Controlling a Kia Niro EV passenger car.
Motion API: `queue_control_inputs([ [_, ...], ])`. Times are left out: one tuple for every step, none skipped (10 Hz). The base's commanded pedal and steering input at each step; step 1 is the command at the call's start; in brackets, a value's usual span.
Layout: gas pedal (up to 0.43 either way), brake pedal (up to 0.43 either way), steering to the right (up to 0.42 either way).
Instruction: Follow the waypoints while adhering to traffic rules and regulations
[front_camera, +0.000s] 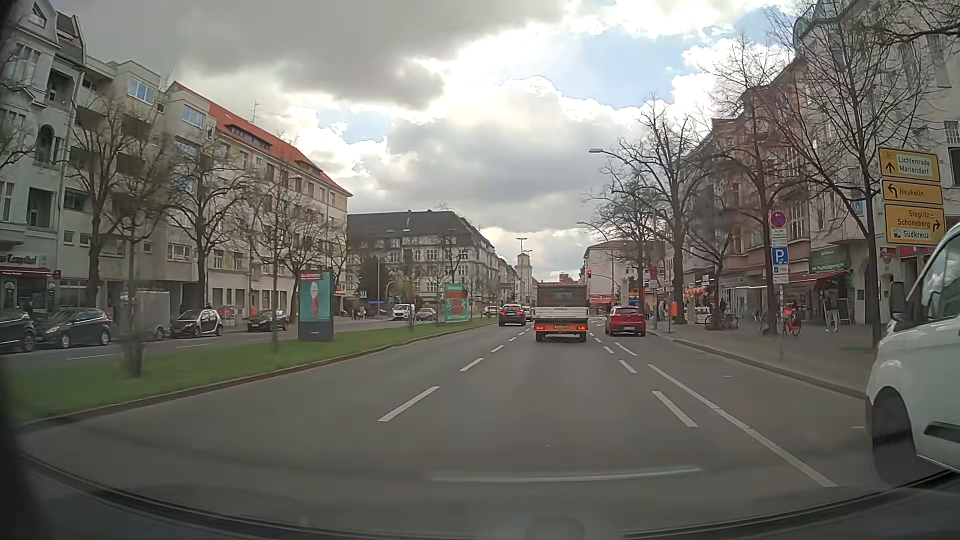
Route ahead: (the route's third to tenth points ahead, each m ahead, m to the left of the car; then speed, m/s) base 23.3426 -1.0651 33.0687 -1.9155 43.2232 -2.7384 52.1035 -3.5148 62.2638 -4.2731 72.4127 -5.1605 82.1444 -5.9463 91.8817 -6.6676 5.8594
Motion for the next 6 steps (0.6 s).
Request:
queue_control_inputs([
  [0.150, 0.037, 0.104],
  [0.138, 0.037, 0.086],
  [0.138, 0.037, 0.069],
  [0.138, 0.037, 0.051],
  [0.138, 0.037, 0.038],
  [0.138, 0.037, 0.029],
])
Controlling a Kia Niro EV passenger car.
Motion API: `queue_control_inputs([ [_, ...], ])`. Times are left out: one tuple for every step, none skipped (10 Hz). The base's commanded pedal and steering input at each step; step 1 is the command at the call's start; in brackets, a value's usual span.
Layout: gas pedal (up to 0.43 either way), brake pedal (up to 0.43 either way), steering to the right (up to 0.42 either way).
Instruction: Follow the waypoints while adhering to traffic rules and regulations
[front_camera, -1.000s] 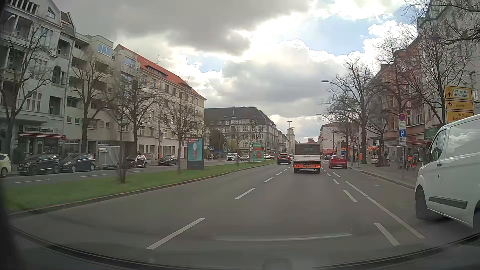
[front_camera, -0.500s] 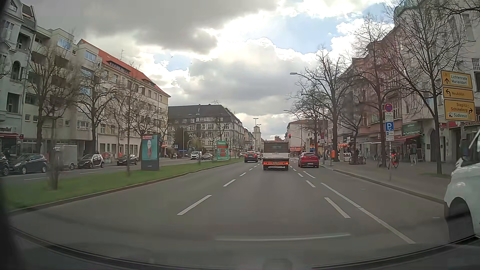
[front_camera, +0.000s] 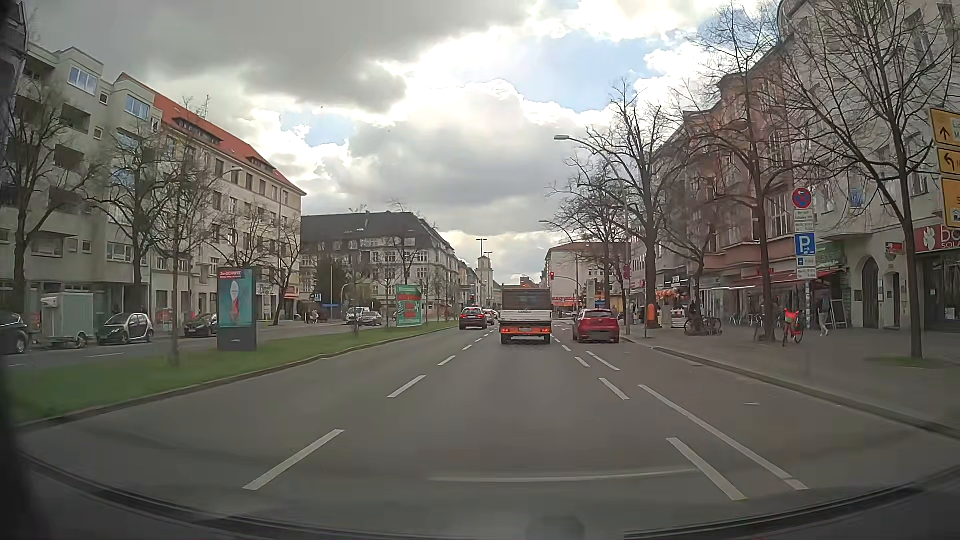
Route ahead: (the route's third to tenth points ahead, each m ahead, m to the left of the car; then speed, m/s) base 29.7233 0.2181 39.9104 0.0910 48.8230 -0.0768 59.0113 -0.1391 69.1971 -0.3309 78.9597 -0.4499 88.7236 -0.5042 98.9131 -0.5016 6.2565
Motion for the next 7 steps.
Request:
queue_control_inputs([
  [0.138, 0.037, 0.020],
  [0.138, 0.037, 0.012],
  [0.138, 0.037, 0.011],
  [0.138, 0.037, 0.011],
  [0.098, 0.037, 0.009],
  [0.087, 0.037, 0.010],
  [0.079, 0.037, 0.010],
])
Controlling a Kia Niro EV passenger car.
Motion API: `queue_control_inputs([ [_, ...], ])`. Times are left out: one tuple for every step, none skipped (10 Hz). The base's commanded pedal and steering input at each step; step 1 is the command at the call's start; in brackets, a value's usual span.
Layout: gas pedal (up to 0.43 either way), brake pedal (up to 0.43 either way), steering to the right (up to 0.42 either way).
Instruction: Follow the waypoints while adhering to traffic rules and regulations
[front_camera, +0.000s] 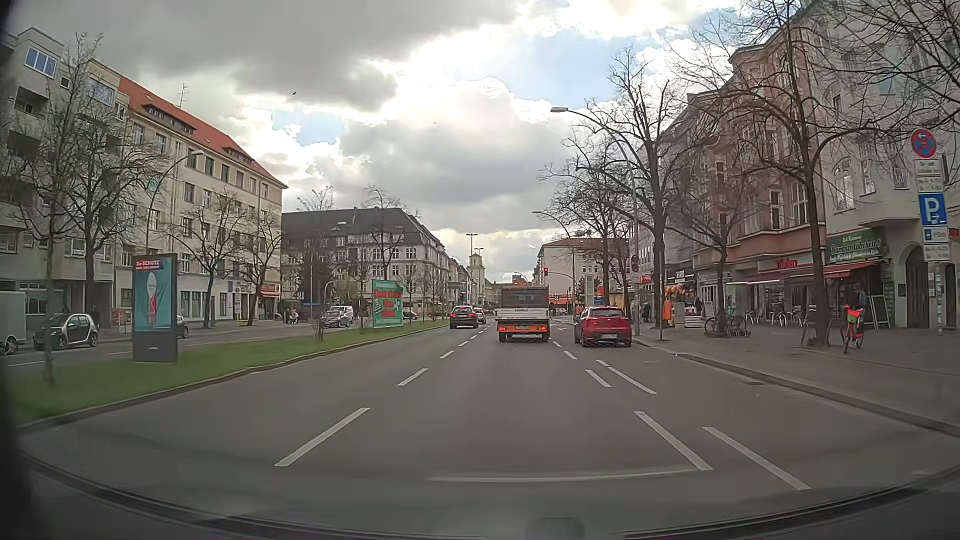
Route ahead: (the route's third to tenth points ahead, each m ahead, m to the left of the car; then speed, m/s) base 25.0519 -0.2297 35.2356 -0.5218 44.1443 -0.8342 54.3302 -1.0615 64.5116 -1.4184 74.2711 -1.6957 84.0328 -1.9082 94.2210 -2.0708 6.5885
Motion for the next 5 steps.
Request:
queue_control_inputs([
  [0.067, 0.037, 0.010],
  [0.059, 0.037, 0.010],
  [0.059, 0.037, 0.010],
  [0.059, 0.037, 0.010],
  [0.059, 0.037, 0.009],
])
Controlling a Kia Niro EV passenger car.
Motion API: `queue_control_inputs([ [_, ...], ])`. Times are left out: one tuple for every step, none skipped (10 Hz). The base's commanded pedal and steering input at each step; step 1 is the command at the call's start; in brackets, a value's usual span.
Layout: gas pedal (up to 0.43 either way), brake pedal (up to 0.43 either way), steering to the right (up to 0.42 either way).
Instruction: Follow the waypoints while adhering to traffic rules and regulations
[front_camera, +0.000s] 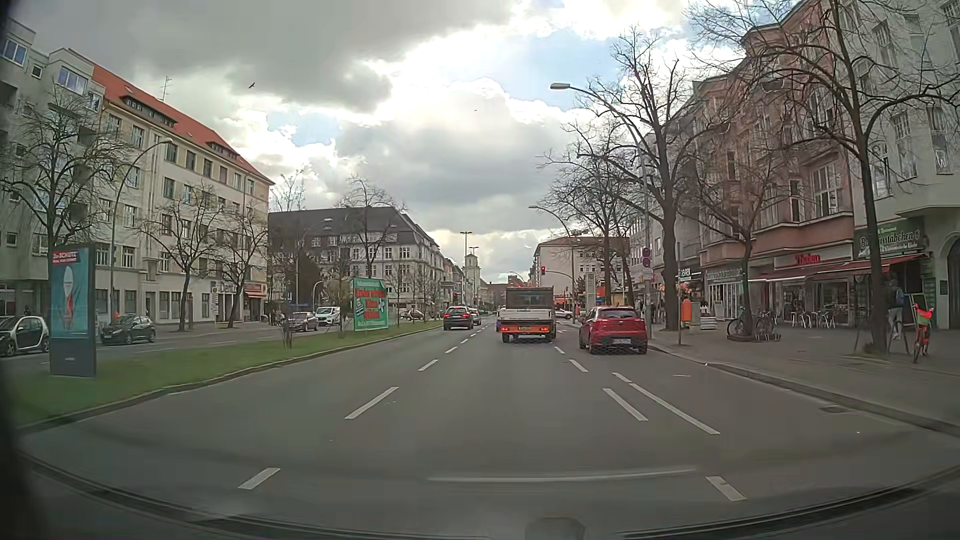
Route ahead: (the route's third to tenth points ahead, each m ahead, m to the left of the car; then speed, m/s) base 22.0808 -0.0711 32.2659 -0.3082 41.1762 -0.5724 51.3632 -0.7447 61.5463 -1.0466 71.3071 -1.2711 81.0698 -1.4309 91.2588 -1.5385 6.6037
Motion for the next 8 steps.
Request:
queue_control_inputs([
  [0.059, 0.037, 0.008],
  [0.059, 0.037, 0.004],
  [0.059, 0.030, 0.000],
  [0.059, 0.037, -0.003],
  [0.059, 0.037, -0.004],
  [0.059, 0.037, -0.006],
  [0.059, 0.037, -0.006],
  [0.059, 0.037, -0.006],
])
